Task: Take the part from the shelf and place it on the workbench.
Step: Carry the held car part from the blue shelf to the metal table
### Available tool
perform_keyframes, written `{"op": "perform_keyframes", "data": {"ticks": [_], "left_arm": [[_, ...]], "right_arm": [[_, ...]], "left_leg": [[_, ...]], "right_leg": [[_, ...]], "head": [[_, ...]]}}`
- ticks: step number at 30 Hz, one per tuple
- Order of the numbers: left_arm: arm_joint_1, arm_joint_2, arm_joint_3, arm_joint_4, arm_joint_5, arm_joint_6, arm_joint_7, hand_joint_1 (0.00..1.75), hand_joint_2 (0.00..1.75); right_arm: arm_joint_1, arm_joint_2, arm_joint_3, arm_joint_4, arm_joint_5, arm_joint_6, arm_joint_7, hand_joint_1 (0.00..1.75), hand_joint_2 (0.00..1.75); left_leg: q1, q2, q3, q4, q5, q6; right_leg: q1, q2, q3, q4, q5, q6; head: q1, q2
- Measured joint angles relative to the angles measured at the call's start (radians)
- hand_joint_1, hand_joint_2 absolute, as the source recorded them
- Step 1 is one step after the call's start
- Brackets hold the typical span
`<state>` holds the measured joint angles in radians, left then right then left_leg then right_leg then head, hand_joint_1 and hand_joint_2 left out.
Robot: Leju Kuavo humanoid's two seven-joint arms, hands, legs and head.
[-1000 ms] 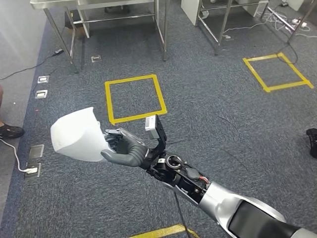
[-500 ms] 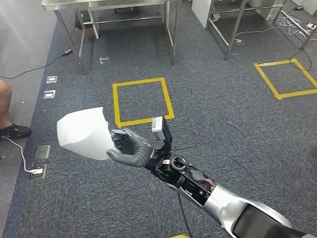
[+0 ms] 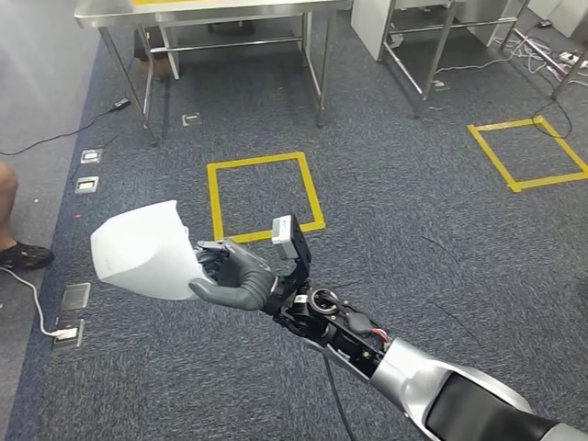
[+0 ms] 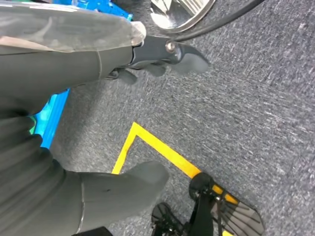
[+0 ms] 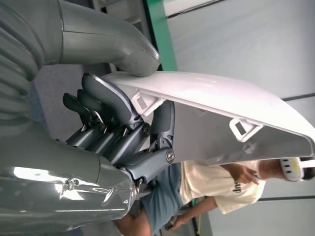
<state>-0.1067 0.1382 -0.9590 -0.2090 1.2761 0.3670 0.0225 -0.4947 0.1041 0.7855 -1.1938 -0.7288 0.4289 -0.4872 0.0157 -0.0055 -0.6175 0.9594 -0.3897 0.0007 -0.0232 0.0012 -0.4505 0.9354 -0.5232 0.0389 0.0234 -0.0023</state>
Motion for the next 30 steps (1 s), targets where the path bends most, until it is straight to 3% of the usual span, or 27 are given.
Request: {"op": "perform_keyframes", "data": {"ticks": [2, 5, 6, 7, 8, 10, 12, 15, 18, 19, 21, 23, 24, 25, 27, 28, 30], "left_arm": [[0.001, 0.0, 0.0, 0.0, 0.0, 0.0, 0.0, 0.0, 1.75], [0.002, 0.0, 0.0, 0.0, 0.0, 0.0, 0.0, 0.0, 1.75], [0.002, 0.0, 0.0, 0.0, 0.001, 0.0, 0.0, 0.0, 1.75], [0.003, 0.0, 0.0, 0.0, 0.001, 0.0, 0.0, 0.0, 1.75], [0.004, 0.0, 0.0, 0.0, 0.001, 0.0, 0.0, 0.0, 1.75], [0.005, -0.004, 0.0, 0.0, 0.002, 0.0, 0.0, 0.0, 1.75], [0.003, -0.008, 0.0, 0.0, 0.003, 0.0, 0.0, 0.0, 1.75], [0.0, -0.01, 0.0, -0.001, 0.003, 0.0, 0.0, 0.0, 1.75], [0.0, -0.009, 0.0, -0.001, 0.003, 0.0, 0.0, 0.0, 1.75], [0.0, -0.008, 0.0, -0.001, 0.003, 0.0, 0.0, 0.0, 1.75], [0.0, -0.007, 0.0, -0.001, 0.003, 0.0, 0.0, 0.0, 1.75], [0.002, -0.006, 0.0, -0.001, 0.004, 0.0, 0.0, 0.0, 1.75], [0.004, -0.006, 0.0, -0.001, 0.004, 0.0, 0.0, 0.0, 1.75], [0.005, -0.005, 0.0, -0.001, 0.004, 0.0, -0.001, 0.0, 1.75], [0.006, -0.005, 0.0, -0.001, 0.005, 0.0, -0.001, 0.0, 1.75], [0.004, -0.005, 0.0, -0.001, 0.005, 0.0, -0.001, 0.0, 1.75], [0.002, -0.006, 0.0, -0.001, 0.005, 0.0, -0.001, 0.0, 1.75]], "right_arm": [[-0.002, 0.0, 0.0, -0.003, 0.0, 0.0, 0.0, 1.75, 1.75], [0.001, -0.001, 0.0, -0.004, 0.0, 0.0, -0.001, 1.75, 1.75], [0.004, -0.001, 0.0, -0.004, 0.0, 0.0, -0.001, 1.75, 1.75], [0.006, -0.001, 0.0, -0.004, 0.0, 0.0, -0.001, 1.75, 1.75], [0.006, -0.001, 0.0, -0.004, 0.001, 0.0, 0.0, 1.75, 1.75], [0.005, -0.001, 0.0, -0.003, 0.002, 0.0, 0.0, 1.75, 1.75], [0.005, -0.002, 0.0, -0.003, 0.003, 0.001, 0.0, 1.75, 1.75], [0.005, -0.003, 0.0, -0.004, 0.004, 0.001, 0.0, 1.75, 1.75], [0.003, -0.001, -0.001, -0.007, 0.004, 0.002, 0.0, 1.75, 1.75], [0.002, 0.0, -0.001, -0.007, 0.004, 0.002, 0.0, 1.75, 1.75], [0.002, 0.0, -0.001, -0.007, 0.004, 0.003, 0.001, 1.75, 1.75], [0.005, 0.0, -0.001, -0.006, 0.004, 0.003, 0.001, 1.75, 1.75], [0.005, 0.0, 0.0, -0.006, 0.004, 0.003, 0.001, 1.75, 1.75], [0.005, 0.0, 0.0, -0.006, 0.004, 0.003, 0.001, 1.75, 1.75], [0.004, 0.0, 0.0, -0.006, 0.004, 0.003, 0.001, 1.75, 1.75], [0.003, 0.0, 0.0, -0.006, 0.005, 0.003, 0.001, 1.75, 1.75], [0.001, 0.0, 0.0, -0.006, 0.006, 0.003, 0.001, 1.75, 1.75]], "left_leg": [[0.0, -0.001, 0.013, -0.003, -0.009, 0.015], [-0.009, -0.002, 0.034, -0.004, -0.028, 0.032], [-0.012, -0.004, 0.042, -0.004, -0.035, 0.034], [-0.016, -0.006, 0.051, -0.004, -0.042, 0.035], [-0.019, -0.008, 0.063, -0.004, -0.05, 0.036], [-0.023, -0.011, 0.085, -0.005, -0.065, 0.036], [-0.025, -0.015, 0.091, -0.004, -0.076, 0.03], [-0.022, -0.015, 0.095, -0.01, -0.088, 0.015], [-0.022, -0.011, 0.099, 0.021, -0.11, 0.0], [-0.018, -0.008, 0.076, 0.069, -0.128, -0.006], [-0.01, -0.004, -0.011, 0.21, -0.171, -0.018], [-0.002, -0.002, -0.085, 0.292, -0.17, -0.027], [0.0, -0.002, -0.095, 0.276, -0.139, -0.029], [0.001, -0.001, -0.084, 0.22, -0.089, -0.031], [0.001, 0.002, -0.035, 0.082, -0.003, -0.031], [-0.001, 0.003, -0.016, 0.033, 0.015, -0.027], [-0.005, 0.003, -0.004, 0.011, 0.001, -0.01]], "right_leg": [[-0.002, 0.0, -0.026, 0.066, -0.035, 0.006], [0.004, 0.0, -0.164, 0.298, -0.11, 0.003], [0.006, 0.0, -0.199, 0.338, -0.105, 0.0], [0.009, 0.0, -0.216, 0.338, -0.079, -0.005], [0.013, 0.0, -0.213, 0.3, -0.035, -0.012], [0.025, 0.002, -0.177, 0.168, 0.064, -0.035], [0.034, 0.005, -0.145, 0.064, 0.112, -0.053], [0.039, 0.008, -0.131, 0.029, 0.103, -0.057], [0.025, 0.007, -0.093, 0.005, 0.096, -0.062], [0.021, 0.005, -0.08, 0.0, 0.091, -0.063], [0.02, 0.002, -0.063, -0.002, 0.077, -0.064], [0.019, 0.003, -0.045, -0.002, 0.06, -0.061], [0.018, 0.005, -0.034, -0.002, 0.051, -0.059], [0.016, 0.006, -0.019, -0.002, 0.04, -0.055], [0.014, 0.005, 0.005, -0.003, 0.015, -0.044], [0.015, 0.005, 0.01, -0.004, 0.004, -0.038], [0.019, 0.005, 0.017, -0.011, -0.006, -0.027]], "head": [[0.009, 0.0], [0.024, 0.0], [0.027, 0.0], [0.03, 0.0], [0.033, 0.0], [0.034, 0.0], [0.029, 0.0], [0.029, 0.0], [0.026, 0.0], [0.022, 0.0], [0.01, 0.0], [0.006, 0.0], [0.005, 0.0], [0.005, 0.0], [0.0, 0.0], [-0.004, 0.0], [-0.005, 0.0]]}}
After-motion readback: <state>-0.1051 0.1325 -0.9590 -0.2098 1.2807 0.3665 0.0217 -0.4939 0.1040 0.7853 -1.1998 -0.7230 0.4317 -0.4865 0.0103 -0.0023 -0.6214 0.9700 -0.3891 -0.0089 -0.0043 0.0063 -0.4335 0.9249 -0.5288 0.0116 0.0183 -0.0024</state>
